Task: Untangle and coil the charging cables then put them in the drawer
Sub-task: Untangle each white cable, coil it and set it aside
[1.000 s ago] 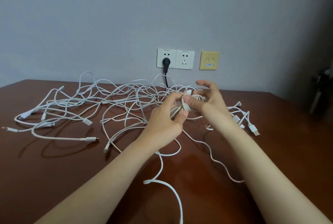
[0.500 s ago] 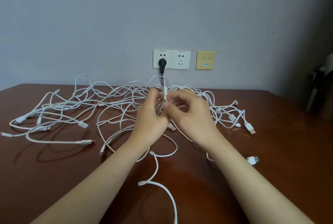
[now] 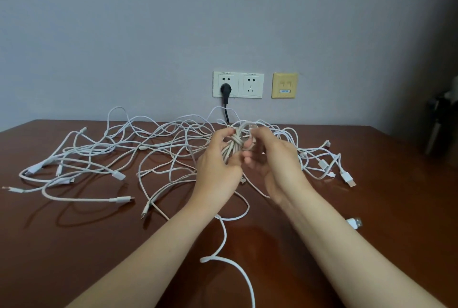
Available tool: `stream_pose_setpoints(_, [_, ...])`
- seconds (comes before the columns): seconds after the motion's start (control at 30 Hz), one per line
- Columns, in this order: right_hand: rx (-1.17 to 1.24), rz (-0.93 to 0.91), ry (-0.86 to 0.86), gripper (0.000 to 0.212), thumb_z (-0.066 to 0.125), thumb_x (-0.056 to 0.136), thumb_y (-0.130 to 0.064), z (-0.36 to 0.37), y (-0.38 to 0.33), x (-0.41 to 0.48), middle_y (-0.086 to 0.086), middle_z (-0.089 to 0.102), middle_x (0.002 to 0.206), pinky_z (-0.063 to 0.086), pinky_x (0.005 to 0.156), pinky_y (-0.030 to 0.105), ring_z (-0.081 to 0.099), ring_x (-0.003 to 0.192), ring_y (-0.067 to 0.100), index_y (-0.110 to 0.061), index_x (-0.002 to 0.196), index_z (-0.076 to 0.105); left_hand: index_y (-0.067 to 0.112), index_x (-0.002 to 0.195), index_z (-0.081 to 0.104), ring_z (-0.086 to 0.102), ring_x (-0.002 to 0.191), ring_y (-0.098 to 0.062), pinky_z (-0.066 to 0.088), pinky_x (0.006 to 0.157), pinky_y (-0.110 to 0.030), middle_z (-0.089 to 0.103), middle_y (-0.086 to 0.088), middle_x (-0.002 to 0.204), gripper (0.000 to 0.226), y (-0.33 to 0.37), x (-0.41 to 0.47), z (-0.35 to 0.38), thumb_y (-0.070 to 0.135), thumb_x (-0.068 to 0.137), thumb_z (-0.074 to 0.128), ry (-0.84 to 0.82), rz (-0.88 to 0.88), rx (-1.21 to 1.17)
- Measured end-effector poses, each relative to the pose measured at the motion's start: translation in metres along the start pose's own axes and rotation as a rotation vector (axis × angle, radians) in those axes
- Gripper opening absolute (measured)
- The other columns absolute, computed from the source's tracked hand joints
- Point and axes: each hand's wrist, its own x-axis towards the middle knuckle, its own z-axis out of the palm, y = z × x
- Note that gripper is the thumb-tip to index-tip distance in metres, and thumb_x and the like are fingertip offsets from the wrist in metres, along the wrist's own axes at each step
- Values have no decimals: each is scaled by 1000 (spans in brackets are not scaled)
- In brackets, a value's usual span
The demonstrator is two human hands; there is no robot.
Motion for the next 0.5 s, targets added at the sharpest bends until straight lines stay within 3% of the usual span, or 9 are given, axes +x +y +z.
stream_pose_setpoints(0.2, [59, 172, -23, 20, 54, 89, -11, -6, -9, 5, -2, 53, 47, 42, 38, 15, 46, 36, 7, -6, 69, 53, 25, 120, 50, 60, 103, -17, 45, 92, -31, 66, 5, 104, 42, 2, -4, -2, 2, 86, 56, -51, 77, 25])
stream_pose_setpoints(0.33, [10, 182, -51, 18, 57, 89, -12, -11, -12, 8, 2, 50, 57, 42, 38, 16, 46, 51, 15, -5, 72, 56, 27, 121, 49, 58, 100, -12, 41, 87, -24, 63, 10, 101, 42, 4, -4, -4, 4, 87, 57, -101, 96, 22])
stream_pose_setpoints(0.4, [6, 161, -56, 17, 57, 88, -11, -11, -12, 7, 1, 52, 55, 43, 38, 16, 47, 55, 18, -4, 72, 56, 34, 116, 49, 57, 99, -8, 40, 87, -22, 60, 17, 98, 40, 6, -4, -5, 8, 87, 57, -116, 82, -15])
stream_pose_setpoints(0.5, [-4, 141, -65, 16, 55, 87, -9, -11, -13, 6, -1, 53, 48, 41, 38, 17, 48, 51, 17, -5, 72, 54, 51, 103, 45, 60, 103, -10, 45, 94, -30, 62, 17, 101, 39, 7, -4, -5, 22, 78, 54, -97, 79, -54])
